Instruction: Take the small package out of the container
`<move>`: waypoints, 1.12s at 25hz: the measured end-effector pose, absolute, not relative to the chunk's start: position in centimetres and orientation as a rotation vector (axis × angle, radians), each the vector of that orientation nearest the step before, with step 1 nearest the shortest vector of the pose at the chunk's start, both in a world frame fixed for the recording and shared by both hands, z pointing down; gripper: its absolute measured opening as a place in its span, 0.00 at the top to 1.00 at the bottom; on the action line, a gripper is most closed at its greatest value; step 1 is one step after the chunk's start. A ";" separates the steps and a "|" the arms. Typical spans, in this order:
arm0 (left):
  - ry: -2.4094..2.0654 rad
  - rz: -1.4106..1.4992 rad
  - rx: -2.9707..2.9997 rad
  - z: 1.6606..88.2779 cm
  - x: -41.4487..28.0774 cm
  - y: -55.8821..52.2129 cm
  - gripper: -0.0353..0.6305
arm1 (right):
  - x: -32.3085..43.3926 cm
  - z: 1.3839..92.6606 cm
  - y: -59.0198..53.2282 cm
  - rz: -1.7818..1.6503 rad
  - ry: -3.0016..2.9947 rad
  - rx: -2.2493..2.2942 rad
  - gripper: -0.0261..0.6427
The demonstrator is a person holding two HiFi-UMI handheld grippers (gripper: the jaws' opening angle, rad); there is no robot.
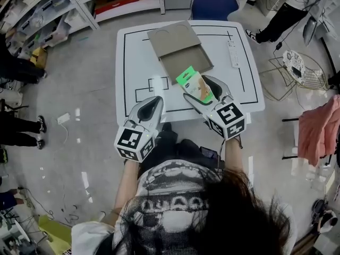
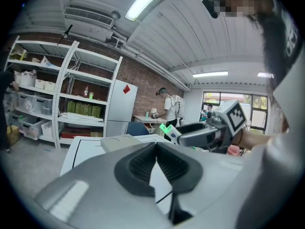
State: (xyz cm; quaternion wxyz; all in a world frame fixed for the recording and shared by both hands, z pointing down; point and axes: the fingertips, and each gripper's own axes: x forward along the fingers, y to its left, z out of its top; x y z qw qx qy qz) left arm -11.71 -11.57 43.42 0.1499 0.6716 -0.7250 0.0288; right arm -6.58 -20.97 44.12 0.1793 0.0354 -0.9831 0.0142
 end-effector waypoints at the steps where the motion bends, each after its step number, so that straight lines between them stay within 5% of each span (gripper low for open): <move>1: -2.082 0.083 1.929 43.5 -11.1 -11.3 0.95 | -6.0 44.2 -20.6 0.046 -2.781 0.099 0.43; 28: -2.137 0.097 1.904 42.8 -6.3 -8.8 0.95 | -0.7 43.2 -15.5 0.121 -2.857 0.018 0.43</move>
